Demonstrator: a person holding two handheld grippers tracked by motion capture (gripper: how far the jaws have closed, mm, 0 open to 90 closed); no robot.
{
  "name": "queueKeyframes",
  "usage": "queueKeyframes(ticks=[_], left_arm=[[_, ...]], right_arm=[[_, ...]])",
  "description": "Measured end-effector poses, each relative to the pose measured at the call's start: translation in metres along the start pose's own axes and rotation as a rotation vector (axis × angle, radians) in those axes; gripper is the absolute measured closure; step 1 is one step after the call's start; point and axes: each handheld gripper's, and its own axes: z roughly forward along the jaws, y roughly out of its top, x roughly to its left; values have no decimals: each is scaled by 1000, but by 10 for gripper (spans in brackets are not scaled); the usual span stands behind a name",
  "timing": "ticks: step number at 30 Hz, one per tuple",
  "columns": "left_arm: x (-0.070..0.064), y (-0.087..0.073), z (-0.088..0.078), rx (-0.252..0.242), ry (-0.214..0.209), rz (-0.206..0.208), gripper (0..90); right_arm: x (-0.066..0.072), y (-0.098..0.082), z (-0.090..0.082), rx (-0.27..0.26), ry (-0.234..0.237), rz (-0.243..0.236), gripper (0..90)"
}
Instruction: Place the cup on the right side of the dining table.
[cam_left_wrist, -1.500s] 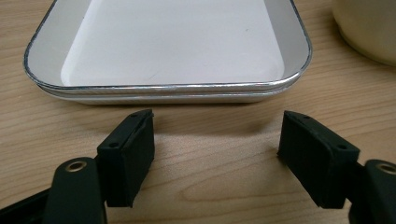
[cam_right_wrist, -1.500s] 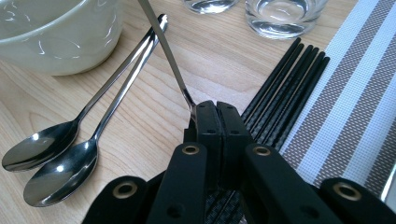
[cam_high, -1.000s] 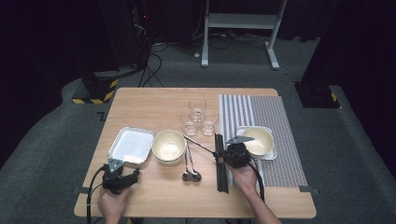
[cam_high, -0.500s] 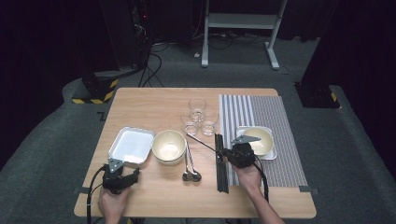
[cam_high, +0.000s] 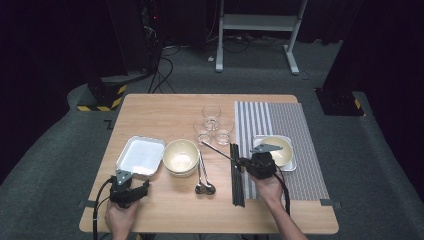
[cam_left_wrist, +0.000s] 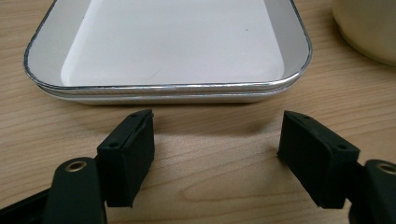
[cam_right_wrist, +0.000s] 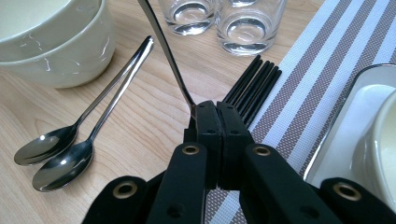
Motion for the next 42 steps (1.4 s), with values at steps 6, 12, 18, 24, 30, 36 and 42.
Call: queueKeyframes(ticks=[6,12,18,24,30,36,42], left_arm=[[0,0,0,-1,0,0,269],[0,0,0,-1,0,0,269],[0,0,0,-2,1,0,269],[0,0,0,-1,1,0,269],[0,0,0,-1,1,0,269],[0,0,0,-1,1,0,269],[0,0,0,0,-2,-1,269]], right_arm=[[-2,0,-3,-8,-4,4,896],[-4,0,-7,-18,-7,5,896],[-6,0,-10,-17,-7,-1,896],[-7,0,-13,-25,-8,3,896],[-10,0,-17,-34,-13,10,895],[-12,0,-21,-43,-20,10,896],[-15,-1,-23,-45,-13,21,896]])
